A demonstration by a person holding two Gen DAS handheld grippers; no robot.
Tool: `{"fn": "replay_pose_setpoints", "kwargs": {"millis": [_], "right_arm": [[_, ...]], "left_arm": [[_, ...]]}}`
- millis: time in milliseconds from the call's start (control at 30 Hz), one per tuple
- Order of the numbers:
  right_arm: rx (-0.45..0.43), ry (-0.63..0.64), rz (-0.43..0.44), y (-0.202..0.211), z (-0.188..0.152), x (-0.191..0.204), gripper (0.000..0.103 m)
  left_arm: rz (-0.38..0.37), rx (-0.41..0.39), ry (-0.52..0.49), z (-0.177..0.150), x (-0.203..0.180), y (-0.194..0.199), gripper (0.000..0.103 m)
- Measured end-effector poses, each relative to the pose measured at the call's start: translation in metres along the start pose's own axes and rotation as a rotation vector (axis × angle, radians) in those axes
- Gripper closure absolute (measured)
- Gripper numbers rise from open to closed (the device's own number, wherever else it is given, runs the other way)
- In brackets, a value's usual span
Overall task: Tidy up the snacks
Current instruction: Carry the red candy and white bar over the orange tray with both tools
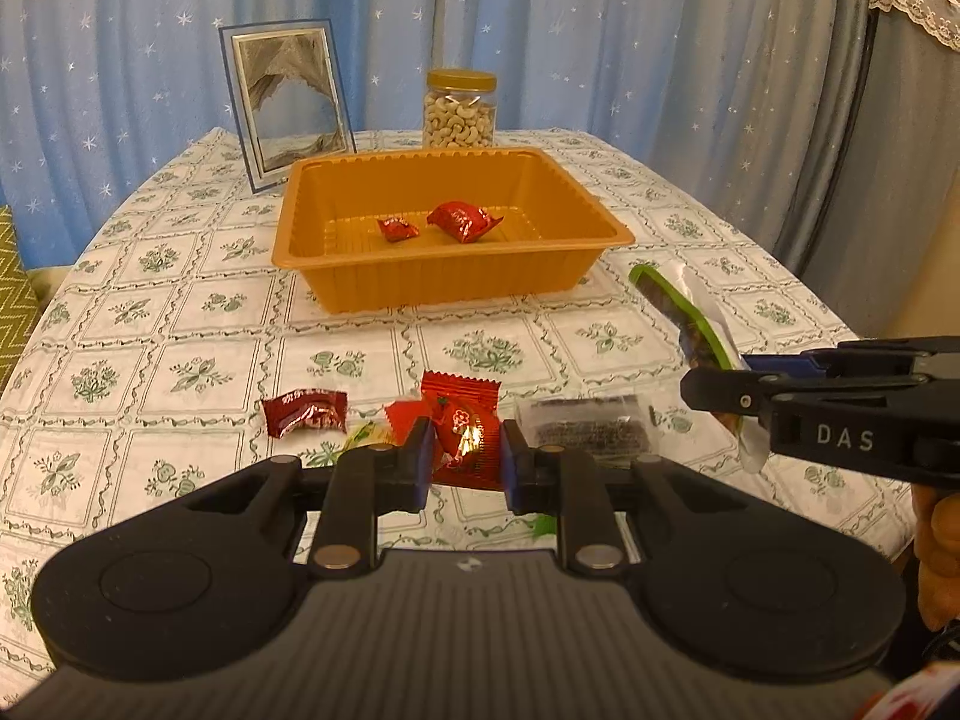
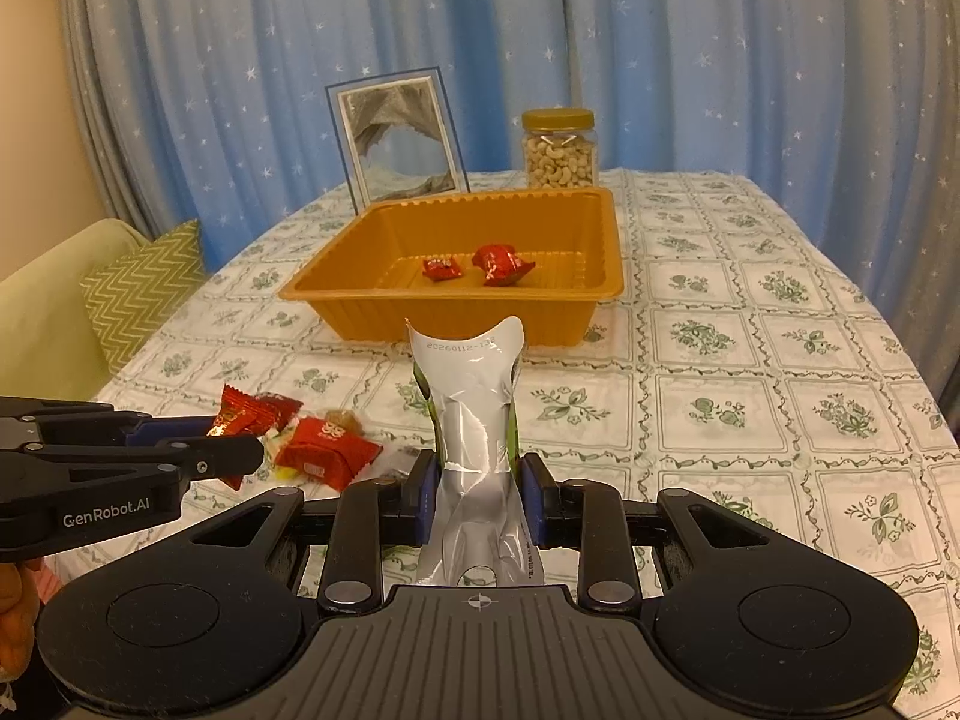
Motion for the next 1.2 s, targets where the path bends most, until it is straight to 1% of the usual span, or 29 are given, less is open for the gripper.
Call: {"fn": "replay_pose_setpoints", "kwargs": {"millis": [267, 600, 867, 1033, 1200], "right_arm": [[-0.024, 0.001, -0.005, 0.0, 0.014, 0.004, 0.073], [-0.077, 0.0, 0.01, -0.007, 0.052, 0.015, 0.073], [-0.109, 0.0, 0.014, -0.03, 0.091, 0.021, 0.073], [-0.106, -0.001, 0.008, -0.05, 0.108, 0.023, 0.073], [-0.104, 0.0, -0.011, -0.071, 0.125, 0.022, 0.073]], "left_arm": [[-0.001, -0.024, -0.029, 0.018, 0.006, -0.003, 0.083], [0.011, -0.066, -0.045, 0.049, 0.028, -0.015, 0.083], [0.012, -0.095, -0.008, 0.079, 0.055, -0.04, 0.083], [0.01, -0.099, 0.013, 0.095, 0.071, -0.061, 0.083], [0.015, -0.099, 0.009, 0.108, 0.081, -0.08, 0.083]]}}
Point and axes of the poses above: each gripper's, at about its wrist camera, not at the fingertips, and y roughly against the way its jaws point, x to its left, z to its top, the point moved 6 cm from there along -y, roughly the way its jaws point, and after that the axes turned 15 degrees about -y, right-handed, at the moved point
